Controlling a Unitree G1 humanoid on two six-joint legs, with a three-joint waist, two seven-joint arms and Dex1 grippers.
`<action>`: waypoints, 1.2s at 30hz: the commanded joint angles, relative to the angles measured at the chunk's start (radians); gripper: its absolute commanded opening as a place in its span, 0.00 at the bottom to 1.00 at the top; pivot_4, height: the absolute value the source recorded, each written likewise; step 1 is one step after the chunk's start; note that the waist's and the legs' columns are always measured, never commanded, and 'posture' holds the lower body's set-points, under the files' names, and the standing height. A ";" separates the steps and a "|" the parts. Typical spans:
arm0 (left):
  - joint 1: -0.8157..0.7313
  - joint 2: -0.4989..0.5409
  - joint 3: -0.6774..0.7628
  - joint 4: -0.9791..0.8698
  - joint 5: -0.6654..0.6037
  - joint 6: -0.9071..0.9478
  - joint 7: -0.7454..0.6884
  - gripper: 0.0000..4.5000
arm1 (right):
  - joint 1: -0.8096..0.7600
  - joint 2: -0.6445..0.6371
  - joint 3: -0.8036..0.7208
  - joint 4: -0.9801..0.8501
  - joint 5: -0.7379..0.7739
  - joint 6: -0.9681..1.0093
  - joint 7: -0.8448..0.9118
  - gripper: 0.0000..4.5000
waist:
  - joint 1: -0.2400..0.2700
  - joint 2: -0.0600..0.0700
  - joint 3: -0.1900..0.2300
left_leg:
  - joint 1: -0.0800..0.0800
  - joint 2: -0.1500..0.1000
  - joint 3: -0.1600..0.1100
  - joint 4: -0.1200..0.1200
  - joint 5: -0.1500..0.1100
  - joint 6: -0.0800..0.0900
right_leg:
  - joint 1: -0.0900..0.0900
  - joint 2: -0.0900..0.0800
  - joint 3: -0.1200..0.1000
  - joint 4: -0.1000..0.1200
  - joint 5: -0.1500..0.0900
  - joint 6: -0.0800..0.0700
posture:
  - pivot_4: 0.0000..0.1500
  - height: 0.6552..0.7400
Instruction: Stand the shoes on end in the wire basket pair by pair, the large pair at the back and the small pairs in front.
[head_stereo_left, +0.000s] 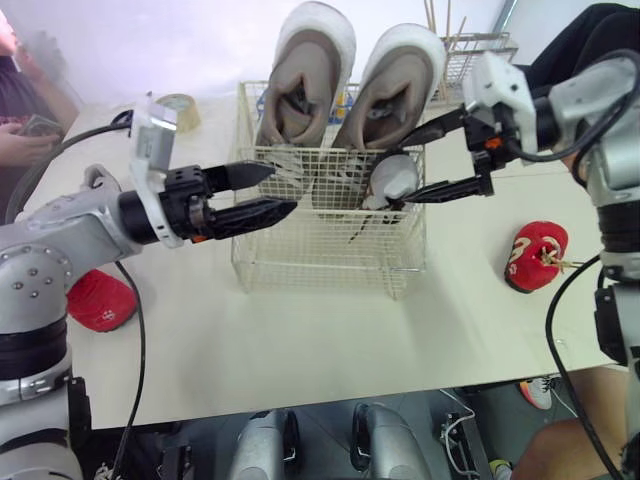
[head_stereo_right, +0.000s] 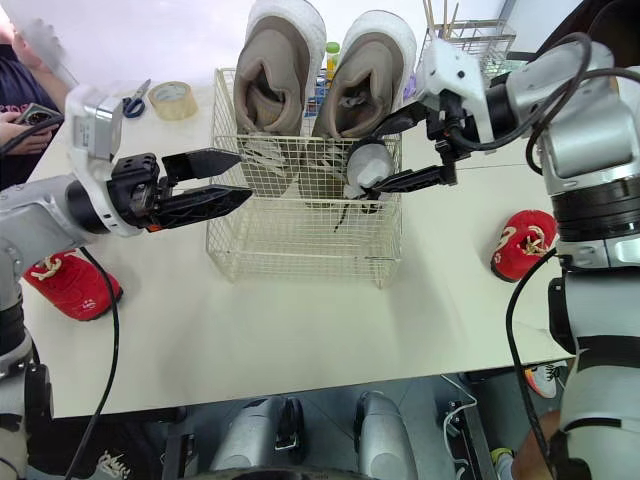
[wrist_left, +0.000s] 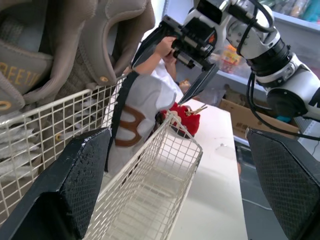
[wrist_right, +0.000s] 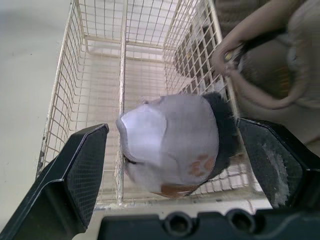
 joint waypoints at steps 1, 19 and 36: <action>-0.017 0.002 0.007 -0.001 0.014 -0.021 -0.005 1.00 | -0.069 -0.038 -0.085 -0.053 0.037 0.038 -0.011 0.99 | 0.000 0.000 0.000 | 0.000 0.000 0.000 0.000 0.000 0.000 | 0.000 0.000 0.000 0.000 0.000 0.000 | 1.00 1.00; -0.166 0.124 0.206 0.425 0.331 -0.053 0.522 1.00 | 0.090 0.121 -0.338 -0.465 0.582 0.541 -0.241 0.99 | 0.004 -0.001 -0.001 | 0.001 0.000 0.000 0.000 0.000 0.000 | 0.000 -0.001 0.000 0.003 0.000 0.000 | 1.00 1.00; -0.533 0.067 0.005 1.432 0.934 -0.467 0.678 1.00 | 0.146 0.118 -0.331 -0.520 0.628 0.501 -0.335 0.99 | 0.018 -0.004 -0.001 | 0.000 -0.002 0.004 0.000 0.000 0.000 | -0.001 0.000 -0.001 0.007 0.000 0.000 | 1.00 1.00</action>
